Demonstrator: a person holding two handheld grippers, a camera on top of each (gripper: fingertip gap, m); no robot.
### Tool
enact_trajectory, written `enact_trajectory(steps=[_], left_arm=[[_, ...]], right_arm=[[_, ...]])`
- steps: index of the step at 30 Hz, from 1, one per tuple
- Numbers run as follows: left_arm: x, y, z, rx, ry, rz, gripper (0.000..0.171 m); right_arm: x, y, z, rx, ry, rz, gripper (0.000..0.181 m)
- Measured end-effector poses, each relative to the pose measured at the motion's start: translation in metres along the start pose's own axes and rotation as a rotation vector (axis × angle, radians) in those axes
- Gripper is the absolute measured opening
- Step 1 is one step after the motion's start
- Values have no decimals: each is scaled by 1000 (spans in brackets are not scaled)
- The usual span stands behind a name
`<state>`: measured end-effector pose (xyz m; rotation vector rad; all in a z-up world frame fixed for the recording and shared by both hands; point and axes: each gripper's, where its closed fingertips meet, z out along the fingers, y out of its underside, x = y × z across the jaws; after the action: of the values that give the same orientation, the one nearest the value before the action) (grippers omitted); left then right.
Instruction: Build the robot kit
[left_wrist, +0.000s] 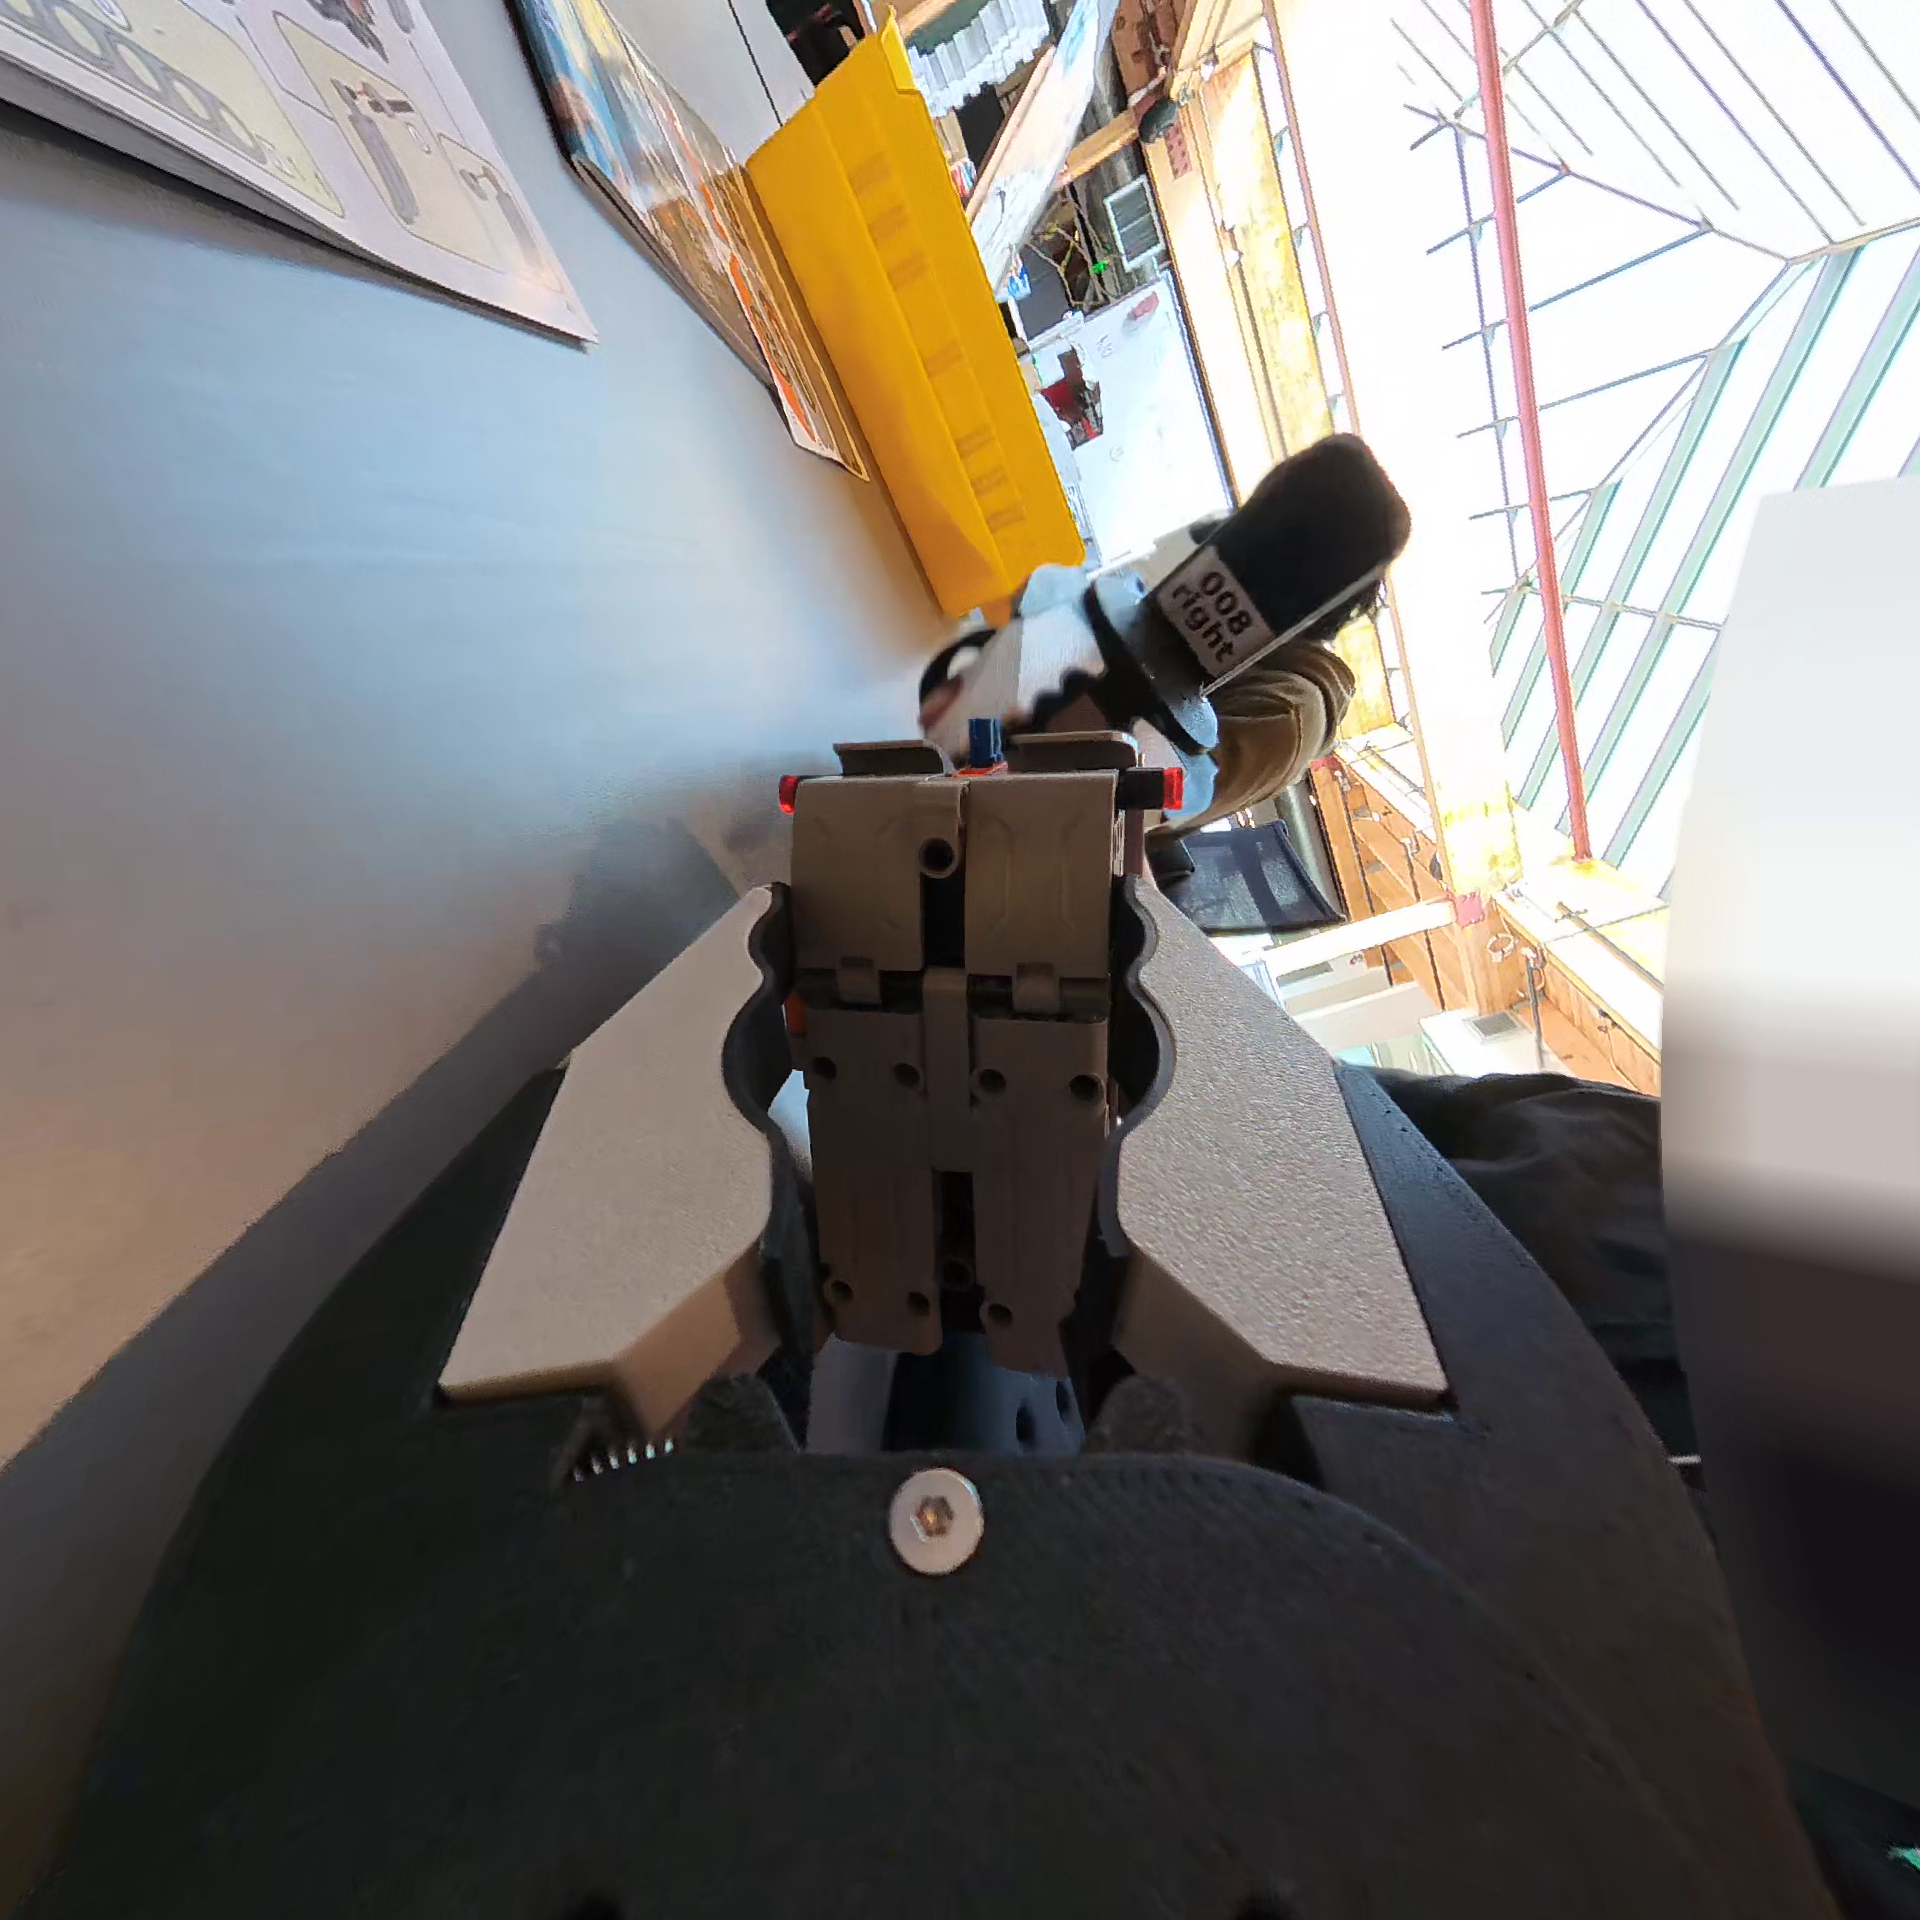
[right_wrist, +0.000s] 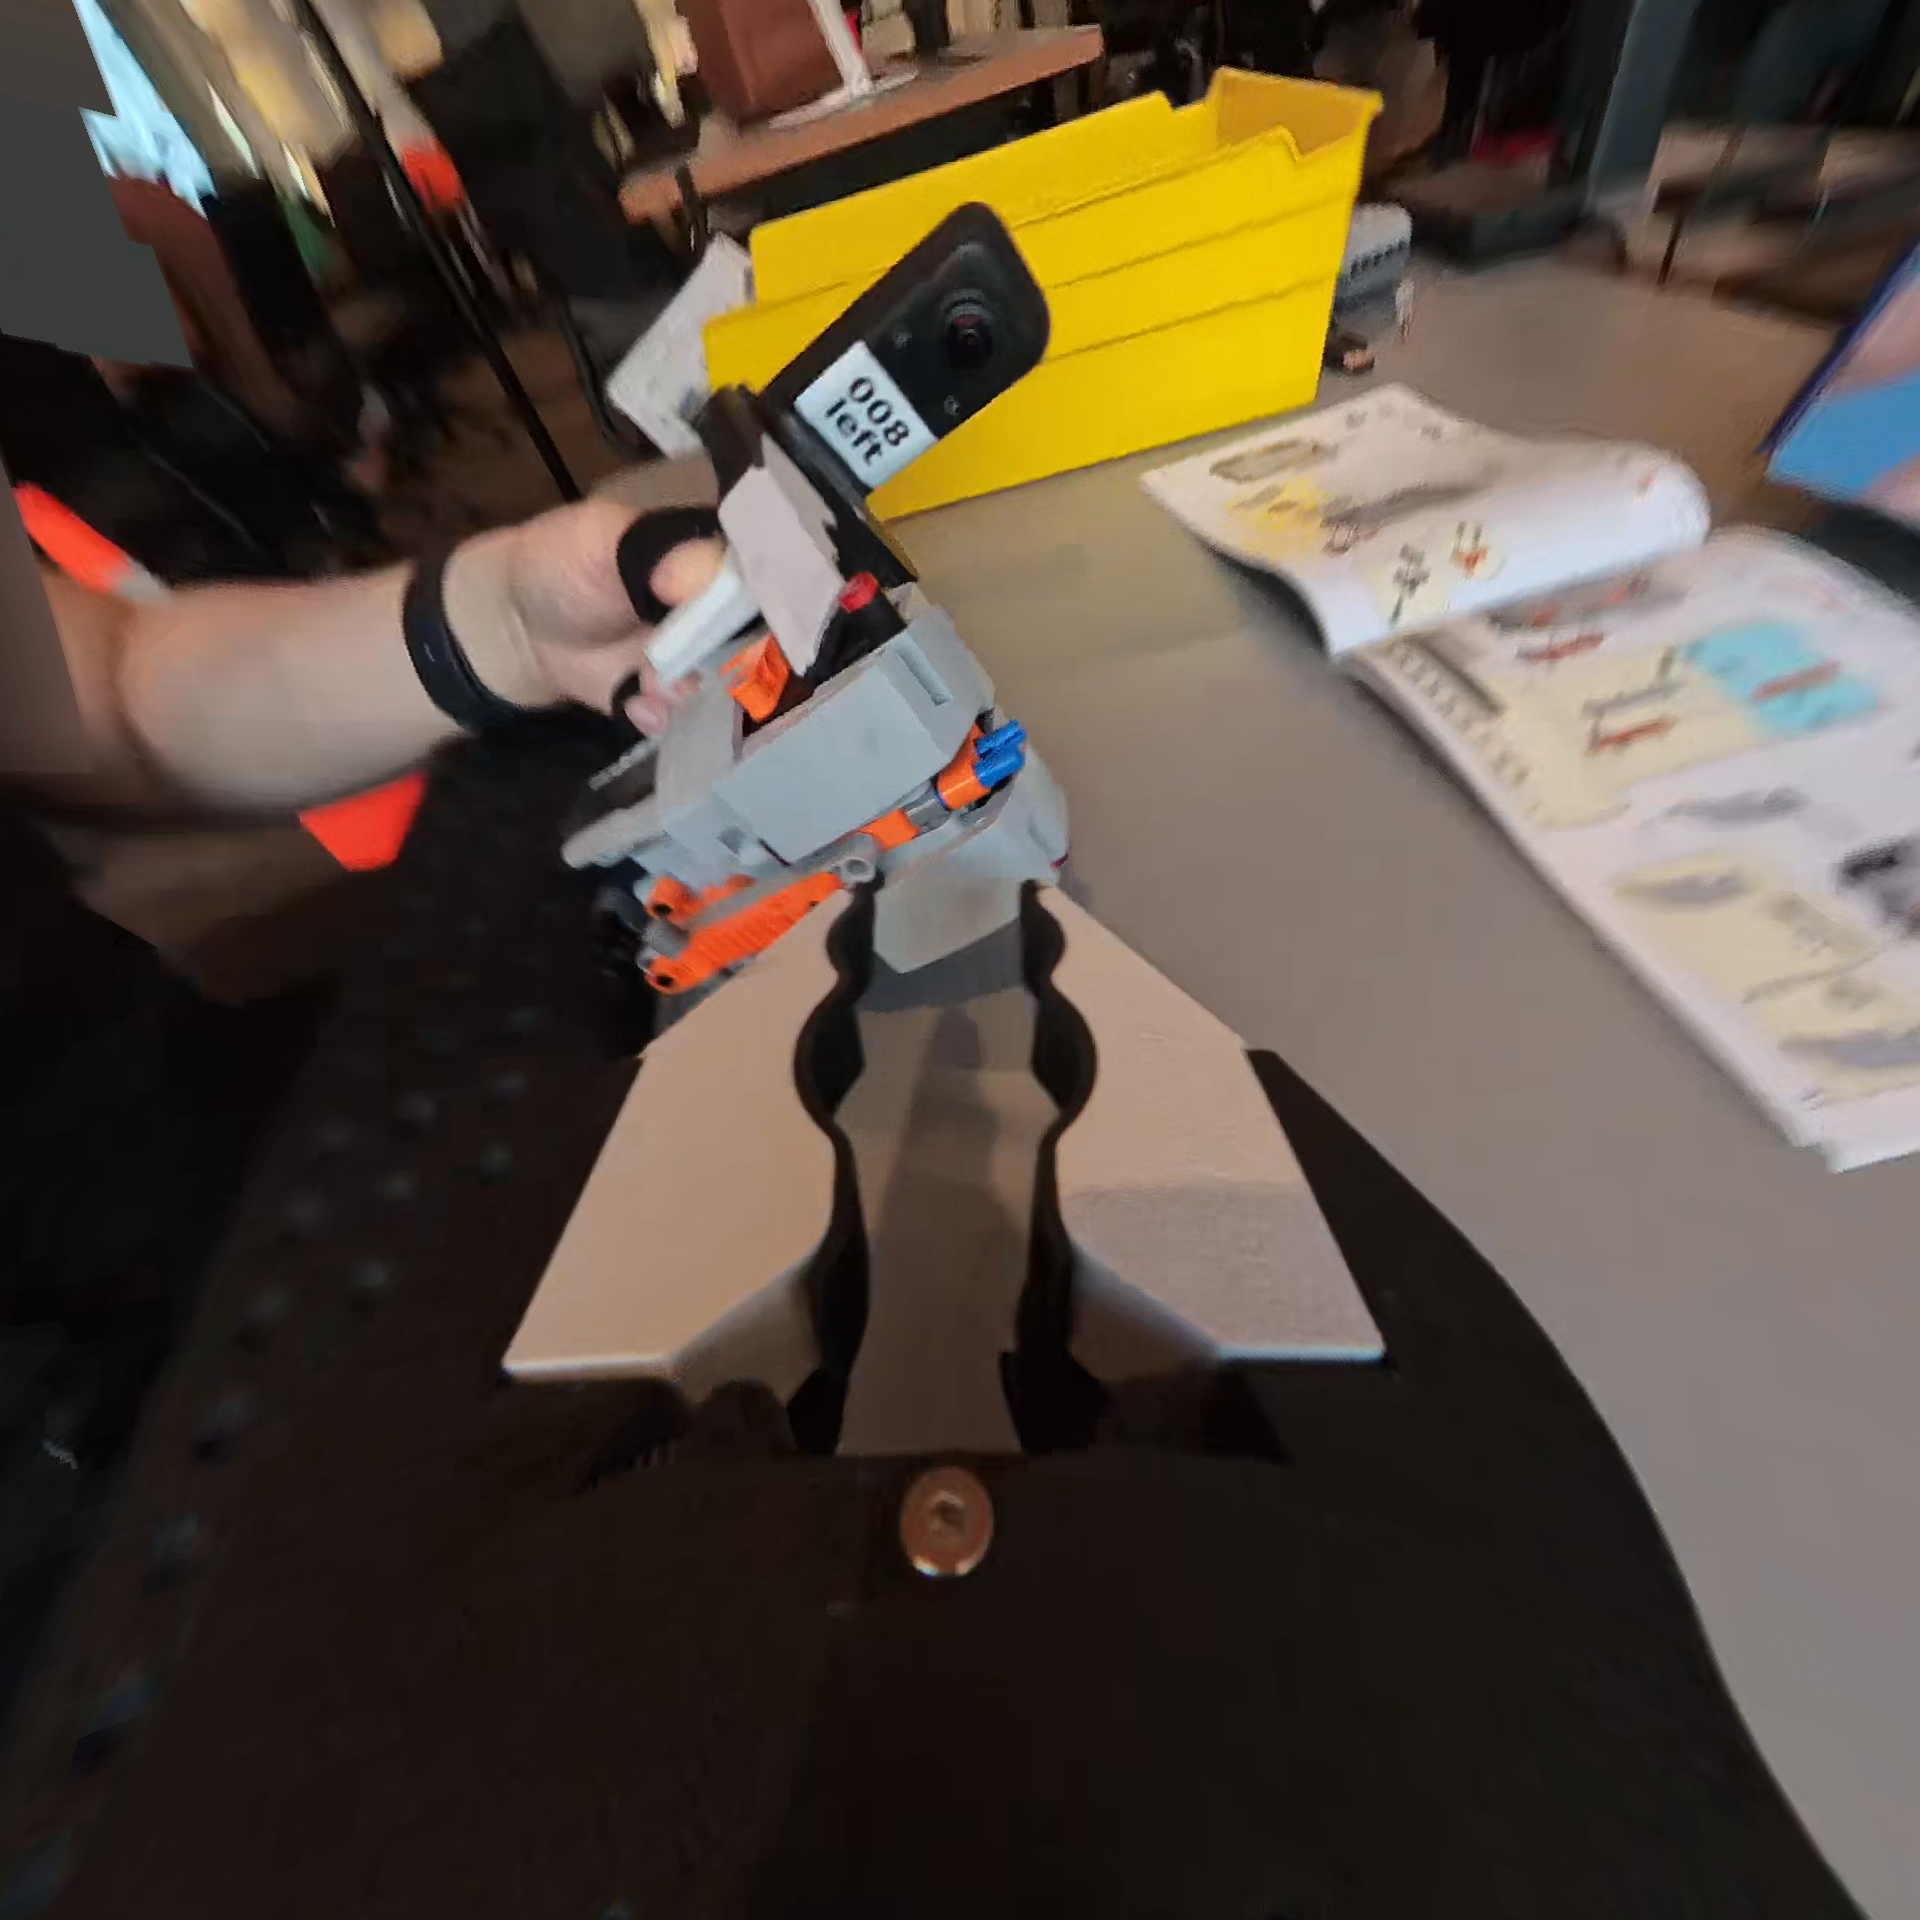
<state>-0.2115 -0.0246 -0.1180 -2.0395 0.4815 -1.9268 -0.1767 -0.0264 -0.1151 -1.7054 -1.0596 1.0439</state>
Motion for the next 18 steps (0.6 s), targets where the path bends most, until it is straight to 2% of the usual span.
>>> enact_trajectory(steps=[2,7,10,18], left_arm=[[3,5,4,-40,23,5,60],[11,14,16,-161,112,21,60],[17,20,22,-283,195,16,60],[21,33,43,-550,315,-2,60]], right_arm=[[-1,-3,-2,-6,-29,-148,32],[-15,-7,-4,-33,-248,-234,47],[-17,2,0,-111,-281,-307,56],[-39,16,-5,-170,-454,-334,58]])
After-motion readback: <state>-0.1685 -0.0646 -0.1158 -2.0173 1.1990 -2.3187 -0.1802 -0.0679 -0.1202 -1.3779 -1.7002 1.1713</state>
